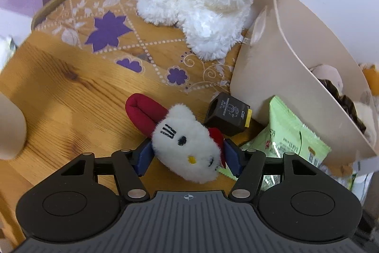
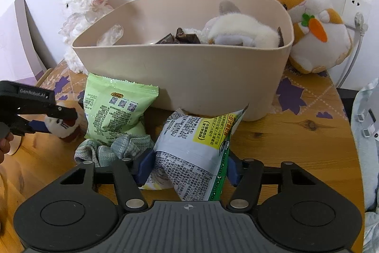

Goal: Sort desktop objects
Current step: 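Grasp the Hello Kitty plush clip with the left tool while the right grasps the snack bag, then lift the Hello Kitty clip with the left tool while the right lifts the snack bag toward the bin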

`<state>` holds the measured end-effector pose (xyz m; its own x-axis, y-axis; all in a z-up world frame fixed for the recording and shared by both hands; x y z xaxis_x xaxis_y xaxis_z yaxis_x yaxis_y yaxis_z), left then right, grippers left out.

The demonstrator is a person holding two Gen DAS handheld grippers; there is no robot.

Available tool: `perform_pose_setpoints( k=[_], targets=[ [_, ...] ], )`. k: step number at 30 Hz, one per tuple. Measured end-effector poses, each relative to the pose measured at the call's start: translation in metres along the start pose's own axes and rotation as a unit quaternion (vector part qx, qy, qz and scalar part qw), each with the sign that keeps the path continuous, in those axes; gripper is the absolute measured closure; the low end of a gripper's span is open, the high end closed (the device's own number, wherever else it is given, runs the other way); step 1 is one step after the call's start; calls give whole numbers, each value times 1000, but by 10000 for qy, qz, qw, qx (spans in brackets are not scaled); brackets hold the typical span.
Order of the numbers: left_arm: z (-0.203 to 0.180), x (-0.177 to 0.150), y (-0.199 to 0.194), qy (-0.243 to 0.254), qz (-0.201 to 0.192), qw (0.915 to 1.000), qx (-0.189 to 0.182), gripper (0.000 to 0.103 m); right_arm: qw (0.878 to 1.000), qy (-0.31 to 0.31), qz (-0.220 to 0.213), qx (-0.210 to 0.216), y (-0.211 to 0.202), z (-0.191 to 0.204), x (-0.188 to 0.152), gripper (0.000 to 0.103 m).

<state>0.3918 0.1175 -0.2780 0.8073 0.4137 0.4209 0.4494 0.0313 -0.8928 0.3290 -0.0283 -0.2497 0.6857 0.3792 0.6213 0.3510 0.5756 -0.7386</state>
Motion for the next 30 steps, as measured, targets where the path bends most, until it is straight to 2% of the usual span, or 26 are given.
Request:
perform_pose_setpoints(
  k=[6,14,17,21,30],
  targets=[
    [0,-2,-18,643,-291,9975,21,39,9998,-109,-164,75,-21,5,5,45],
    [-4,4,-46,939,-584,9938,-147,39,9989,-218,-403,88,-52,5,19,45],
    [-11,13,-63,1022,-844,9906,-334,39,9983,-241,-533,72,-63,6,31,45],
    [-29,23,-83,1181,-978,9859,-664,39,9975,-194,-676,95,-76,9,47,45],
    [-64,45,-123,1278,-1400,9753,-1131,39,9943,-295,-970,329,-98,24,80,49]
  ],
)
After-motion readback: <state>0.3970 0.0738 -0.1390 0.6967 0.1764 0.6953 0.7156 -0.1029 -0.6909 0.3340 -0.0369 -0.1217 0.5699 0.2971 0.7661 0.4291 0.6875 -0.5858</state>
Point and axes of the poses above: each gripper's, at about its wrist camera, not at the fingertips, and y roughly the way its jaws point, z to its left, x to its top, the point moved 10 cm from there along y, roughly the way its jaws point, and after that the axes turned 8 degrees about x, right-handed, at the moved point
